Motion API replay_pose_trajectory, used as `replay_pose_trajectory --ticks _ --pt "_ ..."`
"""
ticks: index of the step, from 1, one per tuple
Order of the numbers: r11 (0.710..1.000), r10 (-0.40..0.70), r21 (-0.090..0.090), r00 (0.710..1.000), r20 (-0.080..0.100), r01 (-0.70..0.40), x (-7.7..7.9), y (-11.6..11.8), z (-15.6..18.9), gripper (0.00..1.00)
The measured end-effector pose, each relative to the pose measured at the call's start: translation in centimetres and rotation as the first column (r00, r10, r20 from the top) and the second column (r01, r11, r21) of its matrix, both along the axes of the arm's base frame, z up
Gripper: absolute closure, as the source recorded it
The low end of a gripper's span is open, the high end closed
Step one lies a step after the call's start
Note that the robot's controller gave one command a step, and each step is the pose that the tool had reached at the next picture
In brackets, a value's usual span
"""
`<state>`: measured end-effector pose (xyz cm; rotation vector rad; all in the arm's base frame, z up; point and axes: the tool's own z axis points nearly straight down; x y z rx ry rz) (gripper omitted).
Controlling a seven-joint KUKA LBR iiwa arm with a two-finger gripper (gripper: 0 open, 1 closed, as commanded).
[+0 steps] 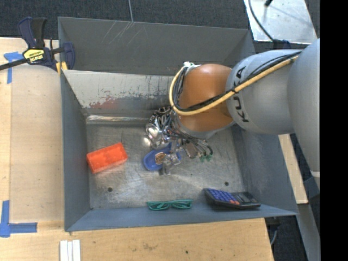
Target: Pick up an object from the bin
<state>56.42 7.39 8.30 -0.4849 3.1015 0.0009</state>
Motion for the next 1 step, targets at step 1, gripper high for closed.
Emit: replay_pose_trajectory --ticks 1 --pt "1.000 -0.002 0.000 1.000 0.002 0.002 0.17 0.04 13.48 1.00"
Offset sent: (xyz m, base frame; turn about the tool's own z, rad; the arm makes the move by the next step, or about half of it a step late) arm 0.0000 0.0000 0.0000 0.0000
